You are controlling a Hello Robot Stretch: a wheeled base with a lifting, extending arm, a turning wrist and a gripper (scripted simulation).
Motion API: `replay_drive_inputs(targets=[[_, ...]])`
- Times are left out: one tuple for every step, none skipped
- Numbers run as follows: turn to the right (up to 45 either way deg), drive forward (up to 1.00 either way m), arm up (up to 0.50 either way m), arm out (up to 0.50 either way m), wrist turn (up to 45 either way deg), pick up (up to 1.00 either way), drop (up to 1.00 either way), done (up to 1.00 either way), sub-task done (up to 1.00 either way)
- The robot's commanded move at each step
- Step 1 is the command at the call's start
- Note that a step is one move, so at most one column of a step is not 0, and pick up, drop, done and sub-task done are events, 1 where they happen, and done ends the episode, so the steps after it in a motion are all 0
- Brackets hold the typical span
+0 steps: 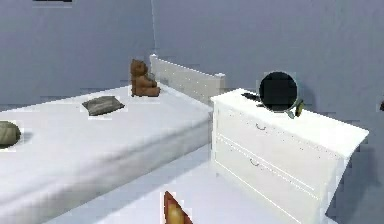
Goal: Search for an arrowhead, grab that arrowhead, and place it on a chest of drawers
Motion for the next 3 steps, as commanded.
replay_drive_inputs(targets=[[6.0,0.0,0.0,0.0,0.0,0.0,0.0,0.0,0.0],[0.0,0.75,0.0,0.0,0.0,0.0,0.0,0.0,0.0],[-6.0,0.0,0.0,0.0,0.0,0.0,0.0,0.0,0.0]])
